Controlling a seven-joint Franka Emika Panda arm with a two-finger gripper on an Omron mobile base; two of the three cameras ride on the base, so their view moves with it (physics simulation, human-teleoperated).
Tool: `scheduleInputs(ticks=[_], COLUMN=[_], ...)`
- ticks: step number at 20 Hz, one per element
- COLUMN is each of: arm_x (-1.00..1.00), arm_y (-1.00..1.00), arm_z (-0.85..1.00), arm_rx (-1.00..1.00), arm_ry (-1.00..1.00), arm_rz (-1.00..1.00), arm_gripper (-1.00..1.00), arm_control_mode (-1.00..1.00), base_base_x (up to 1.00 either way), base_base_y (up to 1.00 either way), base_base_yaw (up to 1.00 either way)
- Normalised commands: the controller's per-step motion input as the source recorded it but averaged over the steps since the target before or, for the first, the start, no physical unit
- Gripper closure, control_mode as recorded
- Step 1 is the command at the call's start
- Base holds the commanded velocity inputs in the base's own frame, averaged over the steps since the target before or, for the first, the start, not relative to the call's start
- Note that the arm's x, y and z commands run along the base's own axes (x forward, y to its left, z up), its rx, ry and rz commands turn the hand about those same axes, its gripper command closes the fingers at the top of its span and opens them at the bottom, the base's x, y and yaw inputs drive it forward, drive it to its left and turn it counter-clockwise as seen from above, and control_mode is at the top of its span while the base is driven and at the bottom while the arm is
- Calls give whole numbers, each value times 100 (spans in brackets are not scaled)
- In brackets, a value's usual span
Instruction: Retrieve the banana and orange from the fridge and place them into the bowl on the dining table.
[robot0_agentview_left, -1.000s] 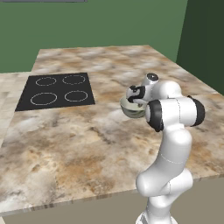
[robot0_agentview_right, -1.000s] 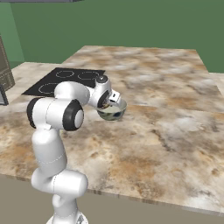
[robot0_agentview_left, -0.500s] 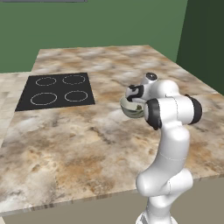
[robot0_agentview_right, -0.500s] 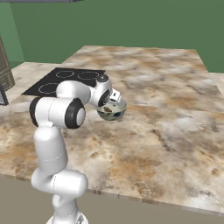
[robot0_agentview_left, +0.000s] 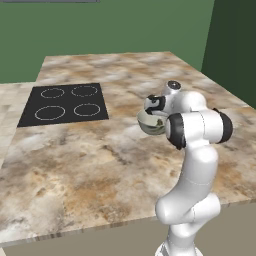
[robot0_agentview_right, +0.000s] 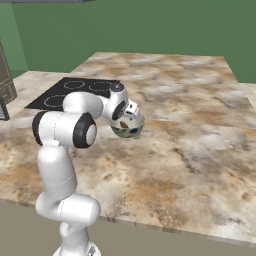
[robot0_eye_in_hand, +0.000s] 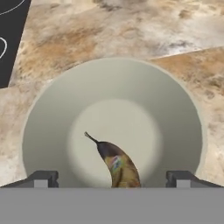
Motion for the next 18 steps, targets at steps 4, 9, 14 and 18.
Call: scheduleInputs(ticks=[4, 9, 14, 18], arm_x=[-82, -100, -100, -100], arm_y=[-4, -8, -8, -3], arm_z=[58, 74, 64, 35], arm_rx=[0, 0, 0, 0], arm_ry=[-12, -18, -2, 10], arm_rz=[0, 0, 0, 0], arm_gripper=[-100, -100, -100, -100], arm_control_mode=[-100, -100, -100, -100], base_base_x=[0, 0, 0, 0], base_base_y=[0, 0, 0, 0], base_base_yaw=[0, 0, 0, 0])
